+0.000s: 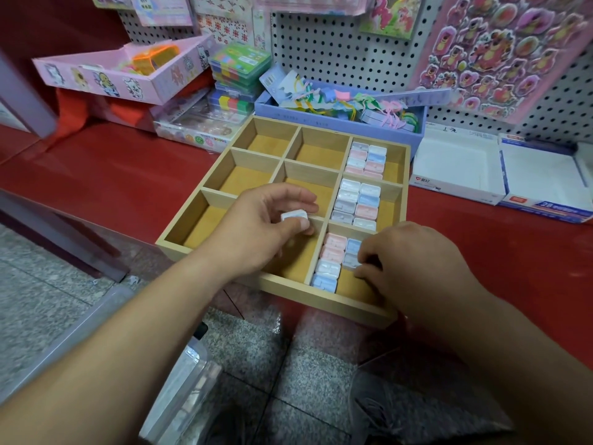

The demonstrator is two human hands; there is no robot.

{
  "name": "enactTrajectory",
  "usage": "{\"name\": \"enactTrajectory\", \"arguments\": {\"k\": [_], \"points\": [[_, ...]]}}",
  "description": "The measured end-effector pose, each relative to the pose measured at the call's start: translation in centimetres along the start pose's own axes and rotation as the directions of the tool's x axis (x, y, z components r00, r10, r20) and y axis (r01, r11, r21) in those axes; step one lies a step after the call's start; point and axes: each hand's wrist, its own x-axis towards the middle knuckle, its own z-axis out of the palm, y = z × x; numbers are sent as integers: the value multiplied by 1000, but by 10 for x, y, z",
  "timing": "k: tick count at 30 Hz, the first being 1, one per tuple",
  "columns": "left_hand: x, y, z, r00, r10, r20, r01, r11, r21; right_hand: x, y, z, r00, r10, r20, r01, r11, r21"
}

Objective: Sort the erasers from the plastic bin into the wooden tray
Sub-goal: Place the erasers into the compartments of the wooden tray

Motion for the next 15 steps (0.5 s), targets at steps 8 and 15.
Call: {"name": "enactTrajectory", "arguments": {"k": [8,15], "points": [[-3,4,5,1000,-13,14,13,1000,-16,6,12,-1,1000,4,17,-10,941,337],[-8,10,11,992,-28,123,51,982,-183,2,-3,4,909,-123,-399,342,769,541]]}}
